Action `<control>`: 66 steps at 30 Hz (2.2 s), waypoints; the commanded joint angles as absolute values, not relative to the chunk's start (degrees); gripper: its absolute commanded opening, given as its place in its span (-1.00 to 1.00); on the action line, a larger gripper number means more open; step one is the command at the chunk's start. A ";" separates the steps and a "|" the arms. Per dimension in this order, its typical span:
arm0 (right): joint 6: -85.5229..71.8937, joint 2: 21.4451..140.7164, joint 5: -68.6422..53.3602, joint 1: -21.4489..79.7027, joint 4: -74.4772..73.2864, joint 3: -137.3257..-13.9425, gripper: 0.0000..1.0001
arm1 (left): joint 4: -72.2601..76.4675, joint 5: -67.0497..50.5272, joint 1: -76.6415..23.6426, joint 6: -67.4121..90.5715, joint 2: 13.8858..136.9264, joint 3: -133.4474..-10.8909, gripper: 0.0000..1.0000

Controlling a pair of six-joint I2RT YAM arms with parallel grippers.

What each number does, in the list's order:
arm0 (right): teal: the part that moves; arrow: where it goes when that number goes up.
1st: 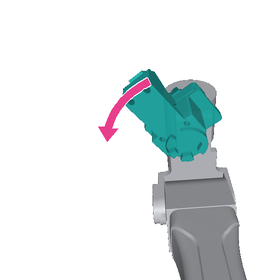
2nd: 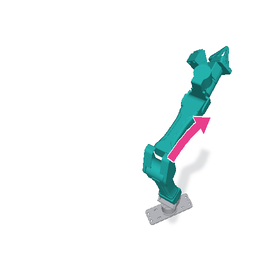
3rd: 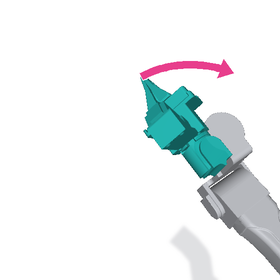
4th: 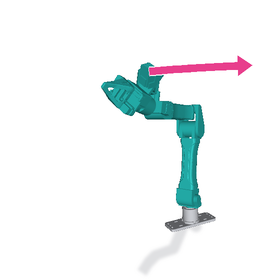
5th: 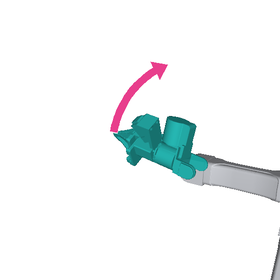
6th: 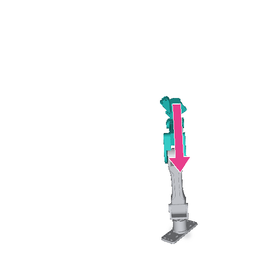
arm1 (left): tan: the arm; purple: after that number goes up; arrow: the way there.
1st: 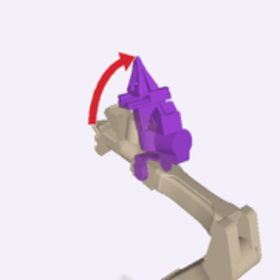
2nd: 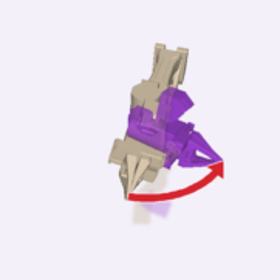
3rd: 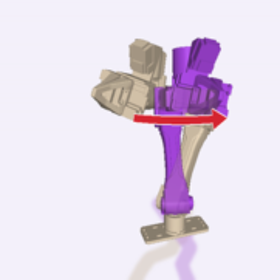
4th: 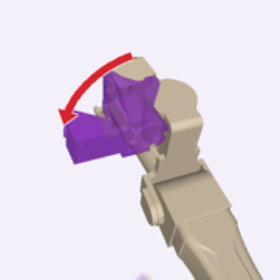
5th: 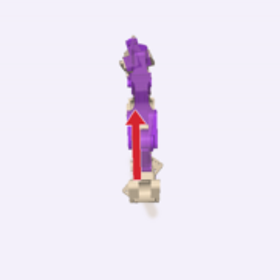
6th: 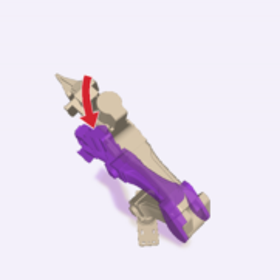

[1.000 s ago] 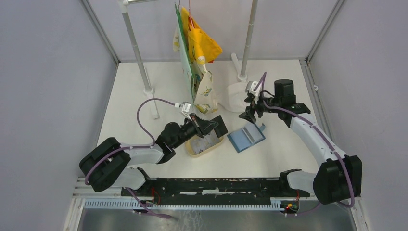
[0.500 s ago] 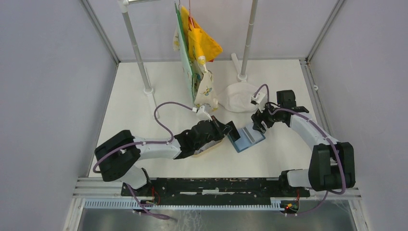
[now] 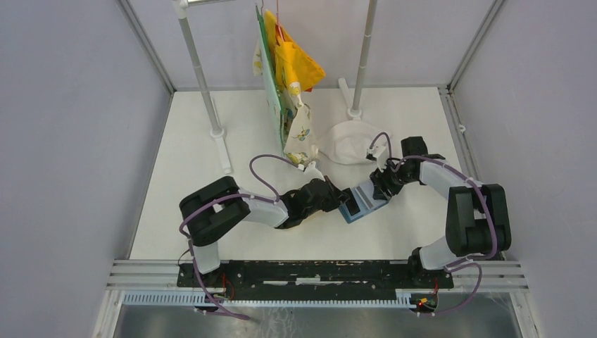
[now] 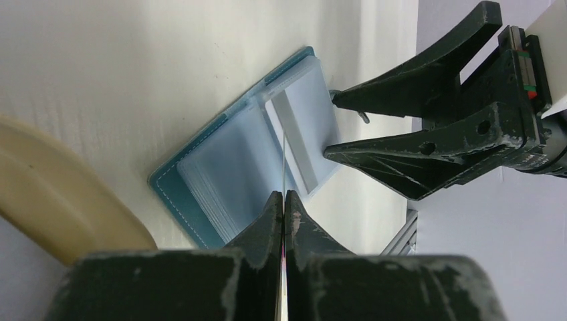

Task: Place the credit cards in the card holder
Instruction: Insert the credit card into the card holder.

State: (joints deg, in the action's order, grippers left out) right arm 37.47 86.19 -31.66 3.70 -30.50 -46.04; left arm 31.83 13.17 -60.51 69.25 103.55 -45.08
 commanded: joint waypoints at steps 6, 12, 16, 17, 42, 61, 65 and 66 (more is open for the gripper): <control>38.22 88.41 -35.17 -1.45 -33.89 -47.59 -0.09 | 41.06 11.78 -60.70 74.30 108.13 -47.88 -0.97; 37.33 88.07 -34.26 -2.15 -32.87 -45.49 -0.17 | 46.19 10.36 -60.72 75.54 110.83 -48.15 -0.97; 36.95 88.07 -35.07 -2.64 -32.86 -45.44 -0.26 | 47.53 12.03 -60.54 78.42 110.65 -45.83 -0.96; 36.93 88.18 -35.16 -2.64 -32.79 -45.36 -0.27 | 48.31 12.49 -60.52 79.41 110.58 -45.15 -0.97; 37.30 88.78 -36.28 -2.64 -33.01 -45.44 -0.35 | 44.75 17.81 -60.98 85.51 113.76 -45.81 -0.97; 37.97 87.62 -36.83 -2.64 -33.18 -45.62 -0.33 | 34.69 9.36 -62.15 46.93 98.40 -48.15 -0.96; 38.14 87.63 -36.68 -2.64 -33.31 -45.71 -0.33 | 20.04 7.44 -62.87 34.80 94.45 -49.89 -0.96; 38.19 87.63 -36.65 -2.64 -33.23 -45.70 -0.33 | 15.51 8.21 -63.23 31.99 93.72 -50.70 -0.97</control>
State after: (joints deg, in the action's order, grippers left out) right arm 36.97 88.16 -36.45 -2.42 -33.43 -45.76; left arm 30.28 9.85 -62.11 50.59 98.06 -47.22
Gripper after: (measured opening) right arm 0.335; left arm 0.032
